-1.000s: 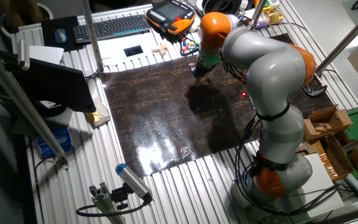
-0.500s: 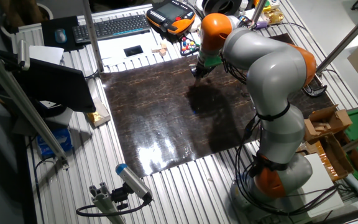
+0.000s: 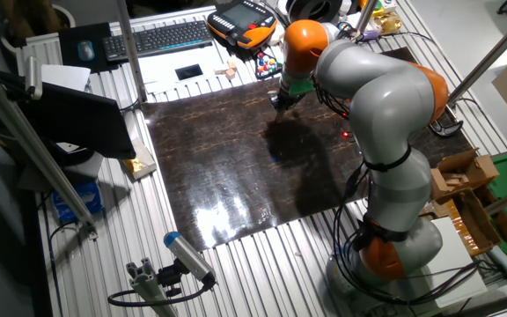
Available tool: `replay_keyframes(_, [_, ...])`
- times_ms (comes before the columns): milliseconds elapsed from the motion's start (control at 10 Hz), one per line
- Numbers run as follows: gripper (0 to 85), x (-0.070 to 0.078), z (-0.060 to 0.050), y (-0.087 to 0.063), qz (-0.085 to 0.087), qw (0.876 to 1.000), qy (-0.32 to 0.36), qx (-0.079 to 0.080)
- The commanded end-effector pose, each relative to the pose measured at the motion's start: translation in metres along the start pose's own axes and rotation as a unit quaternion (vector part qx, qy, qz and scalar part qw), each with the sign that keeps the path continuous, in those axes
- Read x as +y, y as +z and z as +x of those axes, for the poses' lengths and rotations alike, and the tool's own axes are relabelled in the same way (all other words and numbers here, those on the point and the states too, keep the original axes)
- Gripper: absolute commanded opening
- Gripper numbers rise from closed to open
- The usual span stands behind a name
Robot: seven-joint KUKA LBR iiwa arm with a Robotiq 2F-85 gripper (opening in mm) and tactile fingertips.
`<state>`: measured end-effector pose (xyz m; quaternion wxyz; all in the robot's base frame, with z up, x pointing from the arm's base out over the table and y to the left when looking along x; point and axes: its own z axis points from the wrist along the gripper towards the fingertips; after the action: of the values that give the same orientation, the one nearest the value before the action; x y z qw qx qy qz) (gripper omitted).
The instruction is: Stack the blocks in a vertical line of five
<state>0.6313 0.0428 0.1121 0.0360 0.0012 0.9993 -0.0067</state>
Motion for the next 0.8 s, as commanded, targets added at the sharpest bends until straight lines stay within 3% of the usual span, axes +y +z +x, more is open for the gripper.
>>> replay_keyframes(0, [26.7,-0.0001,0.0001,0.0002,0.000,1.000,0.000,0.001])
replay_keyframes(700, [38.7,0.0003,-0.0003,0.0001,0.004,1.000,0.007,0.002])
